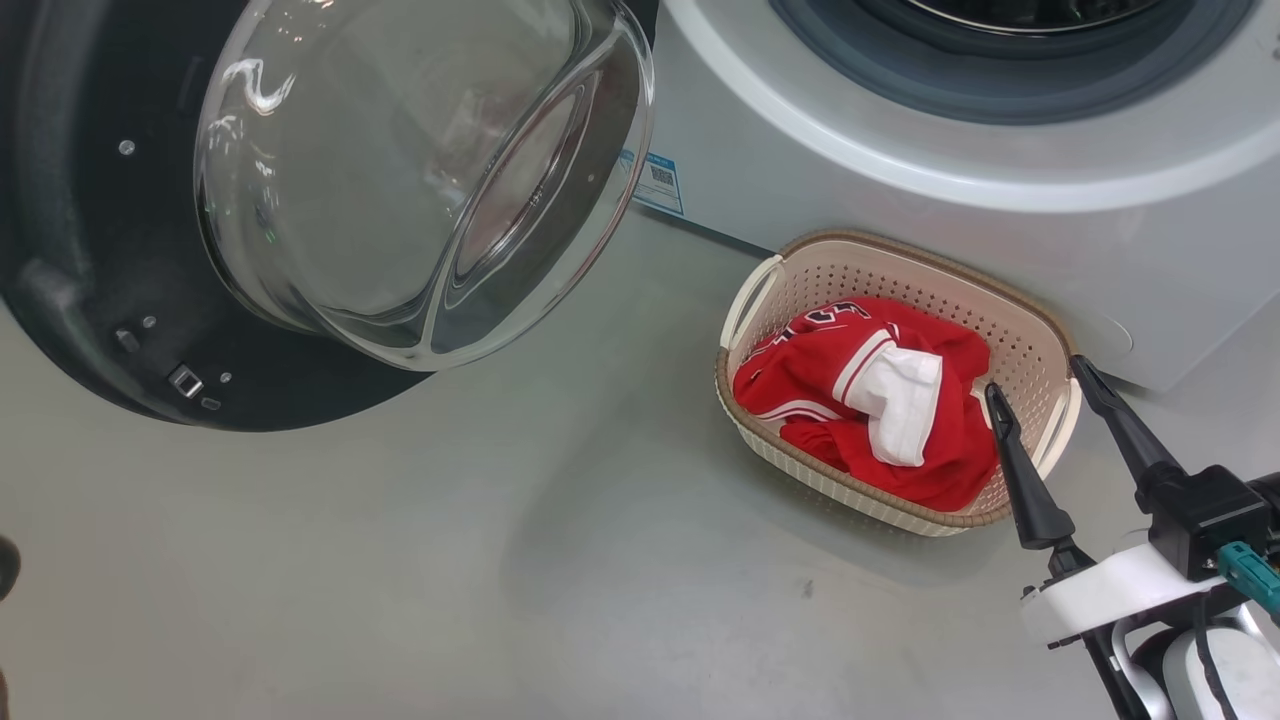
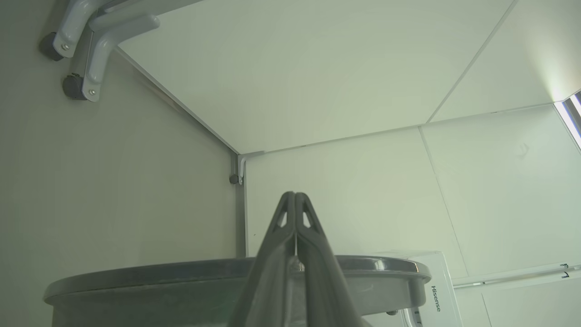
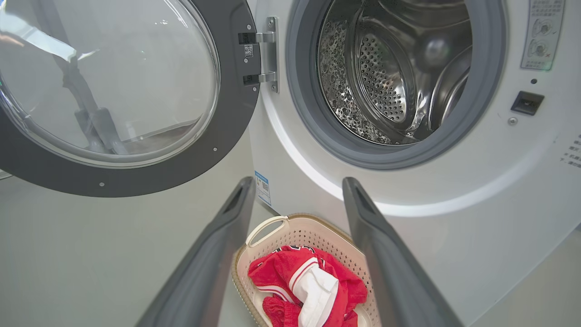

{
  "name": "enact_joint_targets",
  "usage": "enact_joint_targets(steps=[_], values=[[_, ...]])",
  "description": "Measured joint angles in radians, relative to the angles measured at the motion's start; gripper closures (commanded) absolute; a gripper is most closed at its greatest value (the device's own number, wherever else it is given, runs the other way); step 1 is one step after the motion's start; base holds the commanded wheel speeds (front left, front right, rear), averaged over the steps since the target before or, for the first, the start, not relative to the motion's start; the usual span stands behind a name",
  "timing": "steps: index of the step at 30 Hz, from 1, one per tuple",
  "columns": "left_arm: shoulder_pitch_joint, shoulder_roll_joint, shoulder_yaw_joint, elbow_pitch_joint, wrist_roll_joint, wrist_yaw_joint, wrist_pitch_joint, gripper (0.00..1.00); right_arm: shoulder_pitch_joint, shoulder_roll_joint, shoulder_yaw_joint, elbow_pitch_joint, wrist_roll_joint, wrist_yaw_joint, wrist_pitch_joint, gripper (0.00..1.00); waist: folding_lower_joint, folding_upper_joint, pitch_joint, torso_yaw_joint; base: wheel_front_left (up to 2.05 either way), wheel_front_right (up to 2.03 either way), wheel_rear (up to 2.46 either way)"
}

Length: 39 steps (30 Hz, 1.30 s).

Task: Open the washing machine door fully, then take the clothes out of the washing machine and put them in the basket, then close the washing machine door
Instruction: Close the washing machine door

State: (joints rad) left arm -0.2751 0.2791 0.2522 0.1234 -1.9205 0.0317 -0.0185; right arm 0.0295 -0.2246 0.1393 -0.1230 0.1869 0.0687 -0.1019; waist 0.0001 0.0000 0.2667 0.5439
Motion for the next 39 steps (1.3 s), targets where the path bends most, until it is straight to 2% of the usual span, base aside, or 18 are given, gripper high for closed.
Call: enact_joint_targets(steps=[5, 19, 32, 39], values=[[-0.024, 0.024, 0.004, 0.071, -0.023, 0.012, 0.037, 1.0, 0.0, -0.004, -0.002, -0.014, 0.0, 0.0, 0.003, 0.0, 0.0, 0.0, 0.014, -0.007, 0.0, 0.0, 0.0], [-0.09, 0.072, -0.096, 0.188, -0.024, 0.013, 0.177, 1.0, 0.0, -0.014, -0.009, -0.038, 0.002, 0.0, 0.01, 0.0, 0.0, 0.0, 0.034, -0.014, 0.0, 0.0, 0.0], [-0.121, 0.09, -0.133, 0.259, -0.023, -0.039, 0.277, 1.0, 0.001, -0.027, -0.012, -0.043, 0.004, 0.0, 0.018, 0.0, 0.0, 0.0, 0.028, -0.019, 0.0, 0.0, 0.0], [-0.121, 0.097, -0.161, 0.262, -0.045, -0.089, 0.39, 1.0, 0.004, -0.027, -0.011, -0.046, 0.005, 0.0, 0.018, 0.0, 0.0, 0.0, 0.02, -0.016, 0.0, 0.0, 0.0]])
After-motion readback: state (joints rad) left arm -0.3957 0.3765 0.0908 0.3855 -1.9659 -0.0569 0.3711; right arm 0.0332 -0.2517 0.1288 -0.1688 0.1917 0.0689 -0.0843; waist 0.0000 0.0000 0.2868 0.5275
